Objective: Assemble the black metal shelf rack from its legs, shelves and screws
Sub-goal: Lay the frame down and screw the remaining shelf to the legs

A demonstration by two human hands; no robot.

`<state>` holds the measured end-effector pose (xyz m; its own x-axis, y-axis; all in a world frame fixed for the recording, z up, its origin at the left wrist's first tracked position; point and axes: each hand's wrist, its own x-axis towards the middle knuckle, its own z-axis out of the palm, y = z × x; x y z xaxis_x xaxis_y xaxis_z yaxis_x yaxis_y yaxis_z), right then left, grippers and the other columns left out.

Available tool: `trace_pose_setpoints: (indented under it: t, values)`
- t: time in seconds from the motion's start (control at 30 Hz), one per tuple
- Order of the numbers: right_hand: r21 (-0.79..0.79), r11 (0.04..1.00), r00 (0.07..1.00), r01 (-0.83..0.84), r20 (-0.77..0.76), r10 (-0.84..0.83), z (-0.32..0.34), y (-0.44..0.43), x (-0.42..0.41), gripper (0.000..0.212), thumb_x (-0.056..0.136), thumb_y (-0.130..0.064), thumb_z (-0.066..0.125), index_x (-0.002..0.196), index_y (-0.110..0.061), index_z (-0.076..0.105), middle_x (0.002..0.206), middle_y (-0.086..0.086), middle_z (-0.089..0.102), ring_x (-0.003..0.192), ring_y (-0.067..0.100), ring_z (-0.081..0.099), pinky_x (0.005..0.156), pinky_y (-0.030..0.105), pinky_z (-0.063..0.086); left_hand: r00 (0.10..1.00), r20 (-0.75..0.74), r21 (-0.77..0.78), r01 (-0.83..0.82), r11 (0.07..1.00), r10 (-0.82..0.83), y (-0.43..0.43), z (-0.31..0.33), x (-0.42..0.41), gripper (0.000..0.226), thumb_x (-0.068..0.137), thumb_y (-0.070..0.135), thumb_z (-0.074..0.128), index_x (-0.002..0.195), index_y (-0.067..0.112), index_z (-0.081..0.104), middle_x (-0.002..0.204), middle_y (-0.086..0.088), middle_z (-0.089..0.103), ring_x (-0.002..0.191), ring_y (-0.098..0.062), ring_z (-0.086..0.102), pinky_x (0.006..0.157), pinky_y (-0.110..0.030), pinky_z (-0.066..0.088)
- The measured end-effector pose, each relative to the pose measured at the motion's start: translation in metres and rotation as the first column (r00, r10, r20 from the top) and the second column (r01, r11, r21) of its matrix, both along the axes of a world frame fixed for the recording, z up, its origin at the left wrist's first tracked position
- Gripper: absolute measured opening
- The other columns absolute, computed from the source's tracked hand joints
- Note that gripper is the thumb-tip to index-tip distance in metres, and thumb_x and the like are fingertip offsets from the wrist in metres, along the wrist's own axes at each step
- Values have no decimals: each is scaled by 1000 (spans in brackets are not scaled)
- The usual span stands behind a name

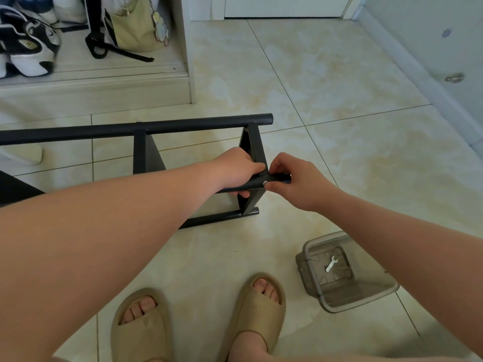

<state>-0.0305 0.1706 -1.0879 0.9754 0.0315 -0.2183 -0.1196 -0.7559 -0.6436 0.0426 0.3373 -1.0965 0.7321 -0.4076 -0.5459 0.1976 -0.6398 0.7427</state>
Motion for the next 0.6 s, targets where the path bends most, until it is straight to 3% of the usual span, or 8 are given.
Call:
trace_pose_setpoints:
  t: [0.2,0.27,0.33,0.4,0.47,0.53,0.6]
  values:
    - [-29,996,996,84,-1,-84,-1,6,-3,18,87,-25,71,96,-22,55,87,3,64,69,20,55,58,22,46,1000,-3,10,8,1000,-8,0,3,-2,35,100,38,49,87,11,67,69,-10,75,69,-27,74,61,-30,54]
    - [-112,993,999,34,13,-33,3,7,-8,21,90,-30,70,103,-20,57,94,2,65,81,22,59,69,30,51,996,74,67,39,997,-44,0,7,-3,40,100,39,45,78,11,62,66,-8,72,66,-29,69,66,-34,50]
    - [-218,976,999,-26,28,33,11,3,-14,34,93,-39,68,119,-19,57,112,-3,63,104,21,58,84,37,50,978,205,168,11,986,-46,-1,13,-5,39,101,39,43,74,12,54,66,-6,61,61,-23,53,59,-33,39]
    - [-270,962,998,-32,36,43,22,-5,-23,47,96,-47,62,134,-22,52,131,-4,57,121,20,50,92,37,46,937,346,274,-54,960,-46,-3,24,-11,33,101,39,42,87,12,54,83,-4,58,73,-22,54,62,-34,40]
    - [-328,944,998,-34,35,48,34,-18,-40,51,99,-48,55,143,-24,45,145,-4,50,133,19,43,99,38,43,846,522,347,-99,932,-105,-6,38,-21,26,101,38,42,104,16,55,103,-3,57,93,-26,56,77,-40,48]
    - [-392,918,997,-63,12,74,44,-33,-61,55,101,-47,53,150,-26,40,153,-5,43,141,20,35,107,39,39,749,639,322,-57,945,-172,-14,55,-36,20,101,36,43,104,20,54,108,1,53,97,-23,54,80,-40,47]
    - [-433,898,997,-81,-31,74,51,-47,-84,60,101,-48,52,154,-27,35,158,-5,38,147,22,28,115,42,34,736,632,287,66,956,-241,-23,71,-53,14,101,35,43,98,25,52,104,5,56,93,-20,55,74,-37,45]
